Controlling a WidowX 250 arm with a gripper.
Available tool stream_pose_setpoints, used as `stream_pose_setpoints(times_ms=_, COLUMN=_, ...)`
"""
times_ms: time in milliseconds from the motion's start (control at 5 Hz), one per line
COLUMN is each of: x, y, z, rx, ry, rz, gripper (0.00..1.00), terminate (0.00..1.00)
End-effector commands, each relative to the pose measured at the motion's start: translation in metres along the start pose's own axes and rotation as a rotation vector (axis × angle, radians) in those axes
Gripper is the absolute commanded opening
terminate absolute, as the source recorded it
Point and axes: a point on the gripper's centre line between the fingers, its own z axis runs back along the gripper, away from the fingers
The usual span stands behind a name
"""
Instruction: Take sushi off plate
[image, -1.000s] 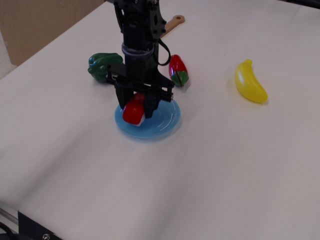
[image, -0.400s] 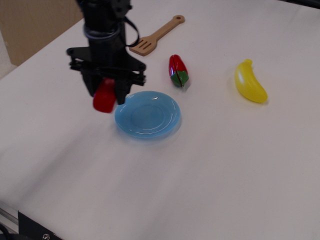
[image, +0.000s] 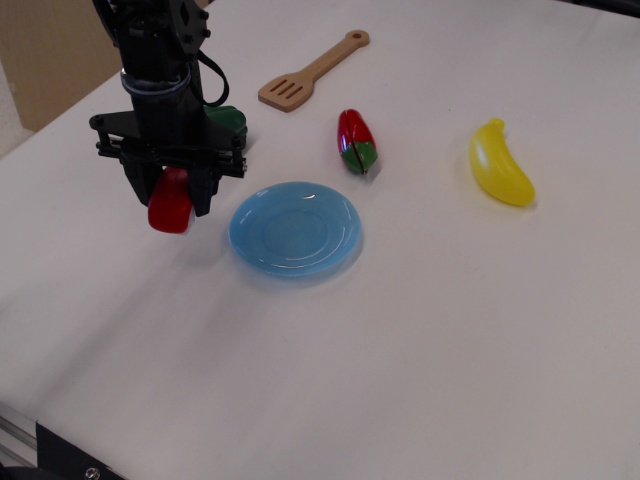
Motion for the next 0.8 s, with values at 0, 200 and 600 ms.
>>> stream_pose_setpoints(times_ms=0, x=0.022, y=0.011, z=-0.019, rx=0.031, ry=-0.002, rz=0.039, gripper=0.00, terminate=0.00)
stream_pose_setpoints(times_ms=200, x=0.025, y=0.009, z=-0.021, rx=0.032, ry=0.005, rz=0.025, gripper=1.00, terminate=0.00)
stream_pose_setpoints(times_ms=600, x=0.017, y=0.007, z=0.005, rx=0.021, ry=-0.034, rz=0.032, gripper=1.00, terminate=0.00)
